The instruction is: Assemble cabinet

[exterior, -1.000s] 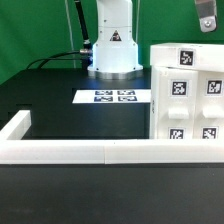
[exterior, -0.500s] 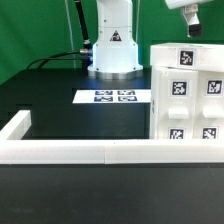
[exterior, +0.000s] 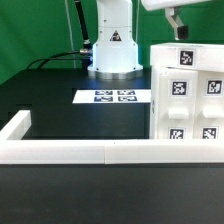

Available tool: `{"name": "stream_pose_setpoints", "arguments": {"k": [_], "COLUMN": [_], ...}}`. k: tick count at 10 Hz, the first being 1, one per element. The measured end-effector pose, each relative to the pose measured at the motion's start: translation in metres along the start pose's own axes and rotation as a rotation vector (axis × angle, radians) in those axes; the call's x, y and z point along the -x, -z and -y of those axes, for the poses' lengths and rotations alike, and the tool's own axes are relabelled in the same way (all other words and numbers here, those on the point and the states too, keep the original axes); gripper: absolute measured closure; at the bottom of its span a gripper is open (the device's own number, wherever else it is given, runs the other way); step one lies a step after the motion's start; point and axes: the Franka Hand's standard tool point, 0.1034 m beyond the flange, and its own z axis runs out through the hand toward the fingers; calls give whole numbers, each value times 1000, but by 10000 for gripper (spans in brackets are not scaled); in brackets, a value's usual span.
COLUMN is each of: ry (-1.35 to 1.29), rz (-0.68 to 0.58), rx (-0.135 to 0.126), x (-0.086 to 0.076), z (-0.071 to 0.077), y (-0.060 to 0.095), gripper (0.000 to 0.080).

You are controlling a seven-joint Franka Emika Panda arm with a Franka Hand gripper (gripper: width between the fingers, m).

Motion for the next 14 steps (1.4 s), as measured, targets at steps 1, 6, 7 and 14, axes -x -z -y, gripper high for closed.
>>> {"name": "stream_pose_setpoints", "arguments": {"k": [1,6,7,14], "ry": [83,840,940,1449], "rz": [0,-19,1,75], "rx": [0,48,54,119], "x": [0,-1,0,12], "z": [0,-7,-10,-17], "y": [0,2,-1,-9], "gripper": [2,2,2,2]}}
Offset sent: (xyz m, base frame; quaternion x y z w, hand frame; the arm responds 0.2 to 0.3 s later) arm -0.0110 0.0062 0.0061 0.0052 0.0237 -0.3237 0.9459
